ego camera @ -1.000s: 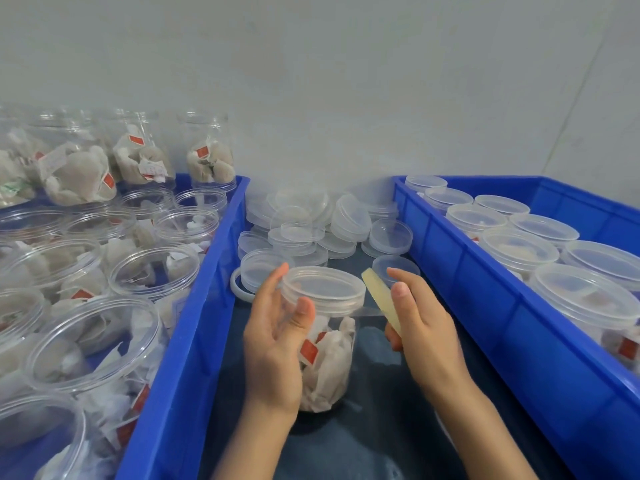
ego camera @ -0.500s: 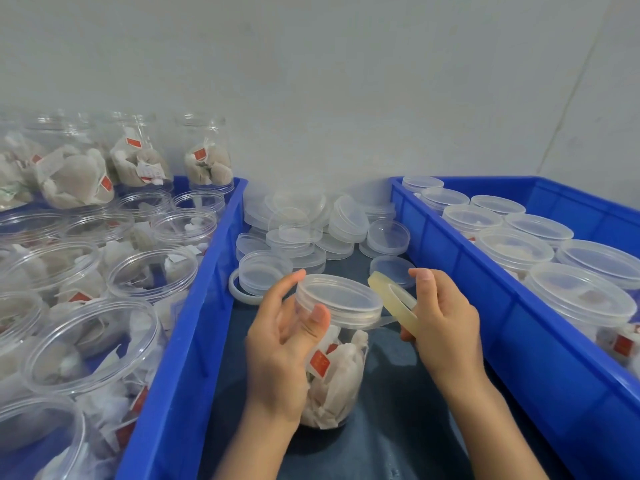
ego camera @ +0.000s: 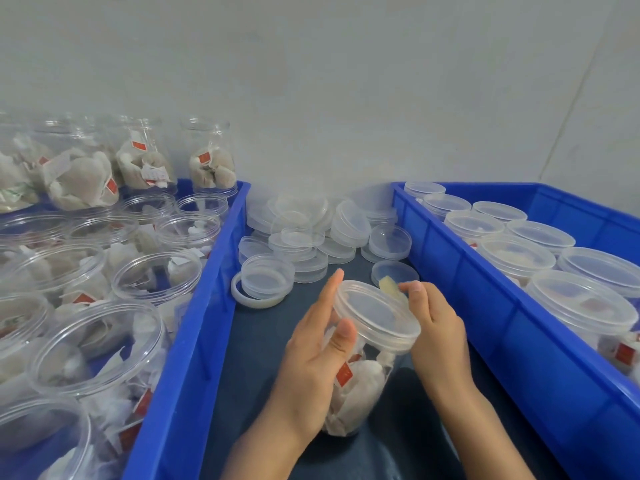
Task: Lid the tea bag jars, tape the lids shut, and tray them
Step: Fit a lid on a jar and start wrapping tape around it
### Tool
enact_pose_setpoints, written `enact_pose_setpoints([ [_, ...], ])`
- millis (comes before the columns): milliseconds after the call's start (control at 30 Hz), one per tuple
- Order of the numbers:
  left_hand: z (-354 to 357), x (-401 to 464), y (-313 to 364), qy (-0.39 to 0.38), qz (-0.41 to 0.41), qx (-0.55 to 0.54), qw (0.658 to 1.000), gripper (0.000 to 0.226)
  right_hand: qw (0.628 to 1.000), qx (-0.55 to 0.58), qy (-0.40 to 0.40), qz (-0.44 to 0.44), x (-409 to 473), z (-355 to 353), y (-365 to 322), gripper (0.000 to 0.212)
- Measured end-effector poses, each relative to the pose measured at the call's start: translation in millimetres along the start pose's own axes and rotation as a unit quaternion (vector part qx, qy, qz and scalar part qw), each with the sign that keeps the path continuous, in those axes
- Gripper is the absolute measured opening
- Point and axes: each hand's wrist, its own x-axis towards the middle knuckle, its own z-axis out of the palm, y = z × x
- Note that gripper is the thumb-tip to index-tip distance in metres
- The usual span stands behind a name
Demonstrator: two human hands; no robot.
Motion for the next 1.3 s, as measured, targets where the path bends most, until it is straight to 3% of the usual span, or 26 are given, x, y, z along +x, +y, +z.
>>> enact_pose_setpoints([
  [133,3.0,0.9,0.8,0.077,0.029,0.218,0.972,0.068,1.000,-0.016,0.013,0.016,-4.9,4.3,-5.0,0.033],
  [267,11.9,-3.5,-6.5,0.238,0.159,0.269,0.920,0.038,1.000,-0.025,0.000,0.008,-7.9,4.8,-9.8,0.033],
  [333,18.2,-6.9,-8.9,0.270,0.195,0.314,0.889,0.044,1.000,-0.025,-0.002,0.005,-8.8,4.4,-11.1,0.034],
  [400,23.0,-8.7,-9.9,0.264,0.207,0.336,0.880,0.057,1.000,-0.024,0.003,0.003,-9.9,4.2,-12.8,0.033],
  [533,26.8,-7.8,-15.5,0.197,0.134,0.410,0.880,0.120,1.000,-0.010,-0.010,-0.009,-13.6,3.7,-15.4,0.035],
  [600,25.0,-6.7,-19.0,0.168,0.078,0.409,0.893,0.137,0.999,0.007,-0.034,-0.021,-15.1,1.1,-14.8,0.040],
  [733,17.1,-4.1,-24.1,0.194,0.044,0.363,0.910,0.129,0.987,0.023,-0.159,-0.027,-12.4,-10.5,-12.1,0.022],
  [800,12.1,-1.9,-23.9,0.214,0.029,0.332,0.918,0.123,0.968,0.002,-0.248,-0.034,-11.3,-16.8,-12.9,0.045],
  [867,7.0,-0.5,-23.9,0.221,0.017,0.312,0.924,0.121,0.959,-0.020,-0.279,-0.047,-11.5,-18.3,-13.5,0.067],
  [933,4.2,-0.3,-24.7,0.214,0.017,0.313,0.925,0.123,0.971,-0.041,-0.227,-0.065,-11.7,-16.7,-10.9,0.066],
  [1033,2.7,0.7,-23.4,0.215,0.007,0.306,0.927,0.123,0.977,-0.144,-0.108,-0.115,-10.4,-15.8,-8.5,0.032],
  [1100,0.8,1.5,-22.5,0.225,-0.019,0.274,0.935,0.125,0.973,-0.162,-0.059,-0.153,-11.0,-15.3,-9.1,0.021],
  [1200,0.3,2.9,-21.9,0.228,-0.037,0.223,0.947,0.125,0.958,-0.189,0.012,-0.216,-11.4,-14.6,-10.8,0.022],
  [1300,5.5,2.1,-18.6,0.227,-0.031,0.250,0.941,0.124,0.942,-0.237,0.068,-0.230,-7.6,-16.9,-8.2,0.028],
])
